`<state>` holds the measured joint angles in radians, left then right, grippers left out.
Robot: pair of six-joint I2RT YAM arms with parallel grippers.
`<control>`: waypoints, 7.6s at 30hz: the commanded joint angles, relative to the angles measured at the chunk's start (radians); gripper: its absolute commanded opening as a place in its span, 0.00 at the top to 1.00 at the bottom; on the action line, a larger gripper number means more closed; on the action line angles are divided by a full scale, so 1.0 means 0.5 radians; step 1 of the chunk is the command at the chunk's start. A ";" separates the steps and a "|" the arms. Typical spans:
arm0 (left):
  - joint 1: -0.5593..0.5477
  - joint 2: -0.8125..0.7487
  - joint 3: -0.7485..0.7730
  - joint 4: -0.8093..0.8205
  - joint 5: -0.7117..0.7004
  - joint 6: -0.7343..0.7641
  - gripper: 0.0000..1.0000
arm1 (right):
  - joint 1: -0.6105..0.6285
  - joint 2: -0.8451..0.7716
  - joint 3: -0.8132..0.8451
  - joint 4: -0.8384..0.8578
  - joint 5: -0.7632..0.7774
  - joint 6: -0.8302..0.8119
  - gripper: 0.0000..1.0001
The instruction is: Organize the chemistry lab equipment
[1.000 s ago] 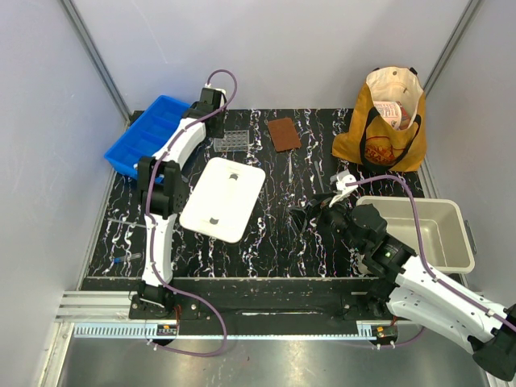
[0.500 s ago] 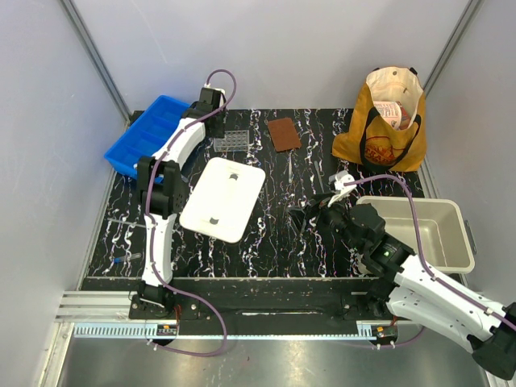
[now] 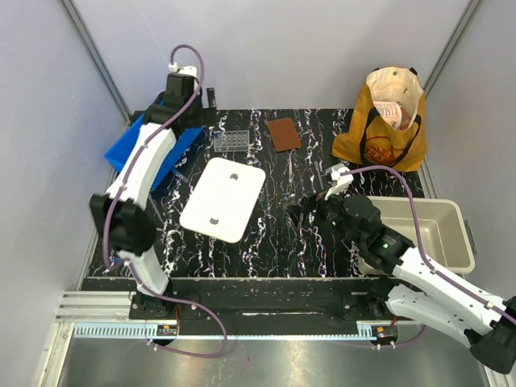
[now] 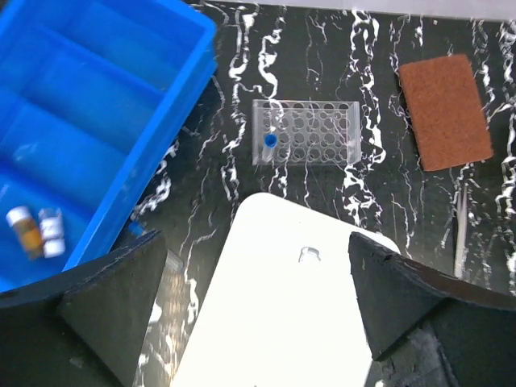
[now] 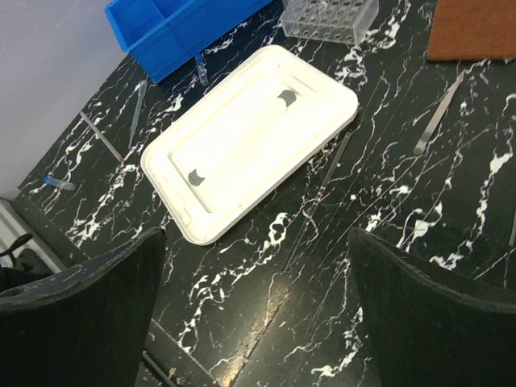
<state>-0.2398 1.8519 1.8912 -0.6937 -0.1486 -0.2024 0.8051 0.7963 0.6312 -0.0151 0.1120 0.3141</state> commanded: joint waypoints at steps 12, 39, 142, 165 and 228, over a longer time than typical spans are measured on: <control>0.308 -0.492 -0.809 -0.039 -0.270 -0.580 0.41 | 0.013 -0.059 0.075 -0.215 -0.049 0.329 0.00; 0.299 0.199 -0.702 0.200 -0.451 -0.871 0.63 | 0.013 -0.126 0.072 -0.243 -0.034 0.298 0.00; -0.042 -1.528 -1.791 1.019 1.604 -0.190 1.00 | -0.230 1.978 2.689 -1.132 -1.034 0.261 0.32; -0.064 -1.578 -1.843 1.056 1.577 -0.175 1.00 | -0.297 2.083 2.527 -0.838 -1.224 0.642 0.47; -0.064 -1.980 -1.929 0.274 -0.378 -0.433 0.01 | -0.352 3.340 3.269 0.401 -0.390 -0.779 0.83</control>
<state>-0.2707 0.8639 0.9379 -0.5907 -0.3115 -0.4042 0.6434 2.4256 2.1590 0.1085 -0.0940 -0.0372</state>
